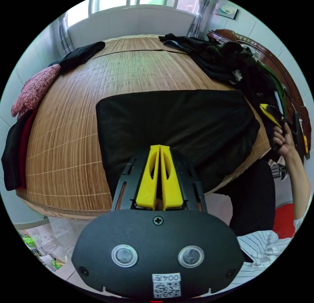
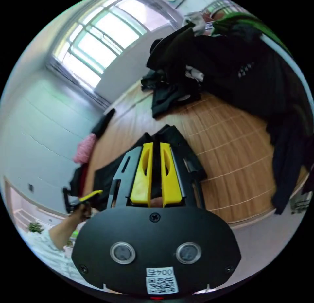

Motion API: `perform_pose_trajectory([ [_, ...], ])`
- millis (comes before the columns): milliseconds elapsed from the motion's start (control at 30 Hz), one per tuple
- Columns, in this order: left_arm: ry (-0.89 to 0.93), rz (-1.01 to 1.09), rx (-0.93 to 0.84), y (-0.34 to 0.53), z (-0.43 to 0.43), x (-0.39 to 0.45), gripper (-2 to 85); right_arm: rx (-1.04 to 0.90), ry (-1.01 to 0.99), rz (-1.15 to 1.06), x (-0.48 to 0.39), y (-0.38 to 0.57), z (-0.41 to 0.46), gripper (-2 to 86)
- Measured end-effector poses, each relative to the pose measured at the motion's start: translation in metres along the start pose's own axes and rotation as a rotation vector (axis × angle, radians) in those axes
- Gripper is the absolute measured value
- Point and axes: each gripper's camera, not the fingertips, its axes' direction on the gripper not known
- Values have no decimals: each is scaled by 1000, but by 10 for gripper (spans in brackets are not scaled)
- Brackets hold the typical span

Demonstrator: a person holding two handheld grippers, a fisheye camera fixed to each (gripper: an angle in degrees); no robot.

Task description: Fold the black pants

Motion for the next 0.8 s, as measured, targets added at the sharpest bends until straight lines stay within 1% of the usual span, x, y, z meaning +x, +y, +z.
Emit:
perform_pose_trajectory([
  [33,2,-4,-1,9,10,-3,5,-3,-90,59,14,9,-8,17],
  [100,-6,1,-1,23,23,-4,5,-16,-178,132,32,24,-12,18],
  [167,-26,17,-2,40,37,-4,5,-47,-304,230,53,37,-8,63],
  [267,-27,4,1,61,50,-11,5,-95,-401,340,72,43,3,85],
  [433,-22,-10,6,93,64,-24,5,-114,-372,354,73,33,8,89],
  [567,-16,-20,5,115,69,-36,5,-170,-263,387,74,25,12,98],
  [800,13,-43,14,146,63,-60,6,-188,-174,354,59,23,17,107],
])
